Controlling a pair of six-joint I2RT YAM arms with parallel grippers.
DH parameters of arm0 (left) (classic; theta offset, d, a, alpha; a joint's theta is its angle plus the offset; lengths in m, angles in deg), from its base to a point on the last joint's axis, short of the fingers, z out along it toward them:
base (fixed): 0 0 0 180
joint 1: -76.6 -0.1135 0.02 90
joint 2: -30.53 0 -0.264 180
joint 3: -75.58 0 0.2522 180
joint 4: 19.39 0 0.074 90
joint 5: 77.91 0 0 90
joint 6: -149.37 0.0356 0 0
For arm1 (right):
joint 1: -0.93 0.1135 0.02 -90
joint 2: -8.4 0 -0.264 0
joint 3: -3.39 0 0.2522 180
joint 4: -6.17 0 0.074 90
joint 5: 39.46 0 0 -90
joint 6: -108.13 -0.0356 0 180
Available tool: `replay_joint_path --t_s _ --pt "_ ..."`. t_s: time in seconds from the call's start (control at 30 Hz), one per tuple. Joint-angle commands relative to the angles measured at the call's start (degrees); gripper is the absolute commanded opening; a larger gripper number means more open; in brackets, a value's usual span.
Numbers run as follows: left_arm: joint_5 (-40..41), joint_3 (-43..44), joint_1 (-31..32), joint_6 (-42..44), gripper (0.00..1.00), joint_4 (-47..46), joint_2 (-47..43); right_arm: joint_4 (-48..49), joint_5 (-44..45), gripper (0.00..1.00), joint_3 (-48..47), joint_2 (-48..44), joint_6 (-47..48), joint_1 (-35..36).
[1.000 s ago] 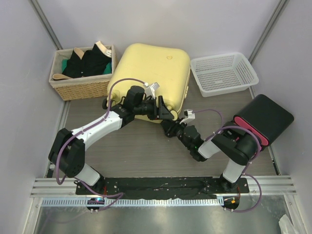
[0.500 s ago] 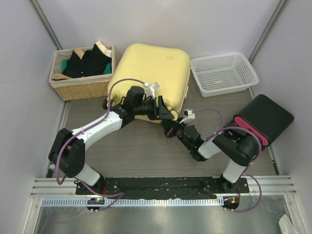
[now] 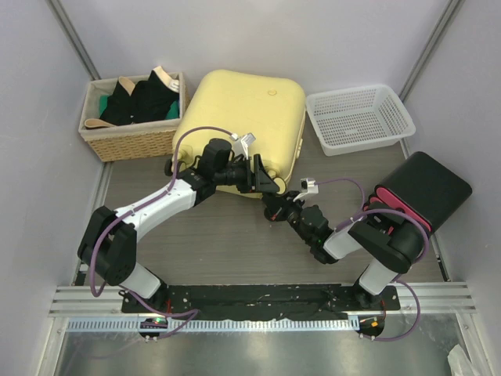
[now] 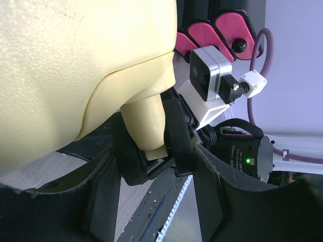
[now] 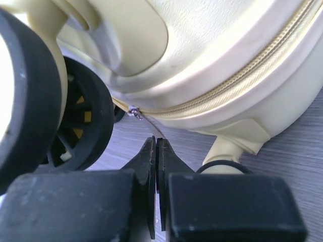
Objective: Open, take out, and arrange the luggage
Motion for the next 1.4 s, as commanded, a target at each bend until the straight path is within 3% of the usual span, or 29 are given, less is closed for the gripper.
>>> replay_joint_path --t_s 0.0,0.13,0.17,0.47,0.9,1.2,1.3,1.37 --pt "-9.13 0.51 -0.37 -0.84 0.00 -5.96 -2.69 18.03 -1.64 0.02 -0.52 -1.14 0.18 0.06" --pt "-9.05 0.51 -0.37 -0.67 0.00 -5.88 -2.87 17.67 -1.73 0.18 -1.14 0.00 0.70 0.06" --pt "-8.96 0.43 -0.37 -0.67 0.00 -5.87 -3.04 17.50 -1.65 0.26 -1.31 0.18 0.88 -0.11" --pt "-8.96 0.43 -0.37 -0.58 0.00 -5.79 -3.39 15.21 -1.29 0.45 -4.56 3.96 2.37 -0.21" --pt "-9.22 0.25 -0.37 -1.02 0.00 -6.31 -3.30 18.99 -5.69 0.43 -8.43 7.56 4.30 0.15" --pt "-9.40 0.16 -0.37 -1.20 0.00 -6.58 -3.04 20.39 -4.19 0.43 -8.52 6.86 5.62 0.24" --pt "-9.40 0.16 -0.37 -1.20 0.00 -6.49 -2.95 21.44 -3.41 0.36 -8.52 6.16 5.10 0.24" --pt "-9.40 0.16 -0.37 -1.20 0.00 -6.58 -2.95 21.98 -3.14 0.25 -8.35 5.46 4.49 0.24"
